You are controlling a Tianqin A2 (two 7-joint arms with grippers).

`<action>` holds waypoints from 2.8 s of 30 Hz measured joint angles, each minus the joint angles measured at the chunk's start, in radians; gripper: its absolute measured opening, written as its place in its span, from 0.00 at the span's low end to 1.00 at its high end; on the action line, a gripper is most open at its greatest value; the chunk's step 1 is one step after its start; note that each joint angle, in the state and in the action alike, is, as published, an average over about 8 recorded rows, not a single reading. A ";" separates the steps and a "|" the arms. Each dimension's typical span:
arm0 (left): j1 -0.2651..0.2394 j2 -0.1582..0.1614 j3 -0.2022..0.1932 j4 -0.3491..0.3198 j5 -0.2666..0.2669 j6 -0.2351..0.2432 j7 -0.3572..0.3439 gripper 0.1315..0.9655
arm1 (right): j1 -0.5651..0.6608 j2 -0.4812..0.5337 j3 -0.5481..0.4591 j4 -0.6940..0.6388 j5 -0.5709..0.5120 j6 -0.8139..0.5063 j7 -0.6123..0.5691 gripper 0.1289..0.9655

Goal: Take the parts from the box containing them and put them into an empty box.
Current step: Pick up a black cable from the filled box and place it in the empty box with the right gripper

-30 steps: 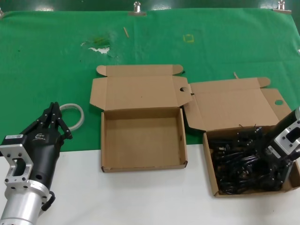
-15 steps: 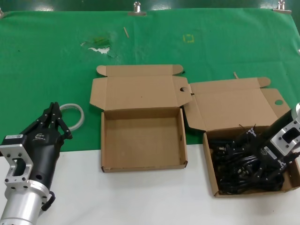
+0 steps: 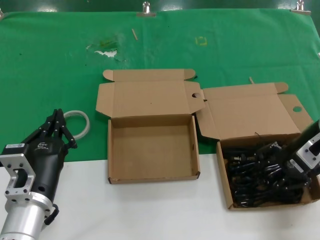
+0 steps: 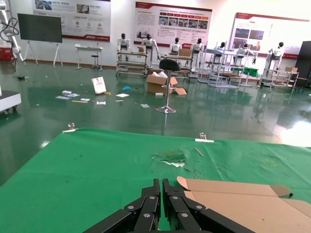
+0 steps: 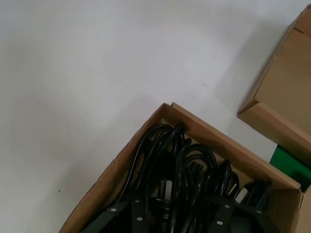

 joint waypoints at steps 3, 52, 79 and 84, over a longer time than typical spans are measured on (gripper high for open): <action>0.000 0.000 0.000 0.000 0.000 0.000 0.000 0.03 | -0.001 0.003 0.003 -0.003 0.000 0.003 -0.003 0.23; 0.000 0.002 0.000 0.000 0.000 0.000 0.000 0.03 | 0.107 -0.556 0.081 -0.449 0.291 0.376 -0.149 0.16; 0.000 0.002 0.000 0.000 0.000 0.000 0.001 0.03 | 0.113 -0.572 -0.031 -0.463 0.190 0.451 -0.104 0.16; 0.000 0.002 0.000 0.000 0.000 0.000 0.000 0.03 | 0.107 -0.570 -0.025 -0.452 0.176 0.453 -0.093 0.16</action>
